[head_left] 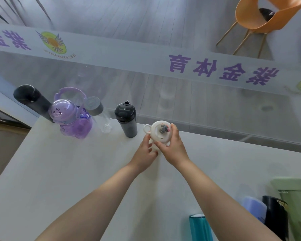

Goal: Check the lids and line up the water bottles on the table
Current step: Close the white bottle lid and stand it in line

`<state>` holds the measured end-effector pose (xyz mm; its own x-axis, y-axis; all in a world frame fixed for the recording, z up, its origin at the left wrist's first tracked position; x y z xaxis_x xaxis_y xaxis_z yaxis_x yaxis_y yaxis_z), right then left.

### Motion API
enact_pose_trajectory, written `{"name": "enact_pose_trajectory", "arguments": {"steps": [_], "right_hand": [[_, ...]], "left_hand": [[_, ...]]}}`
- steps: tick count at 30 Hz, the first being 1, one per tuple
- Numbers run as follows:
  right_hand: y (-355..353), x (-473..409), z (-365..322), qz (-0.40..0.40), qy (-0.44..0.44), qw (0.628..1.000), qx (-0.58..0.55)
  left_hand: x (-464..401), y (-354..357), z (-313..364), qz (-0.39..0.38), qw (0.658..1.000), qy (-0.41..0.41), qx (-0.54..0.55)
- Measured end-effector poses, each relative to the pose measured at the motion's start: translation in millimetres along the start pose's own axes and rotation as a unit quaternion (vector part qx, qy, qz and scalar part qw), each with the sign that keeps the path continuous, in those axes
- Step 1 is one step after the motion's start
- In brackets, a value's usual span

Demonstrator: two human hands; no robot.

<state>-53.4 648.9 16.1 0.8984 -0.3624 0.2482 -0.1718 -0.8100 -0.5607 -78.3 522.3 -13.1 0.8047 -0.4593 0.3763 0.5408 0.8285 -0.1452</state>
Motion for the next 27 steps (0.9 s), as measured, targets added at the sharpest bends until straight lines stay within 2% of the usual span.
{"name": "enact_pose_trajectory", "arguments": {"steps": [15, 27], "right_hand": [[6, -26, -9, 0.037, 0.003, 0.999, -0.018], [-16, 10, 19, 0.012, 0.051, 0.999, -0.012]], "left_hand": [[-36, -14, -4, 0.005, 1.0, 0.006, -0.016], [-12, -15, -14, 0.029, 0.994, -0.061, -0.082]]}}
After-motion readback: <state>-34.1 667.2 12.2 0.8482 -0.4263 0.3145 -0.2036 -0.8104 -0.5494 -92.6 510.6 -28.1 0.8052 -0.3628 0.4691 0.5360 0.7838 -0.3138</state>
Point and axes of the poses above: each hand's wrist, its own x-axis away from the middle knuckle, its own y-axis out of the palm, z = x × y, the point moved 6 cm from there along -x, towards the middle knuckle, and after that the axes turned 5 degrees about x, right-handed, at the moved point
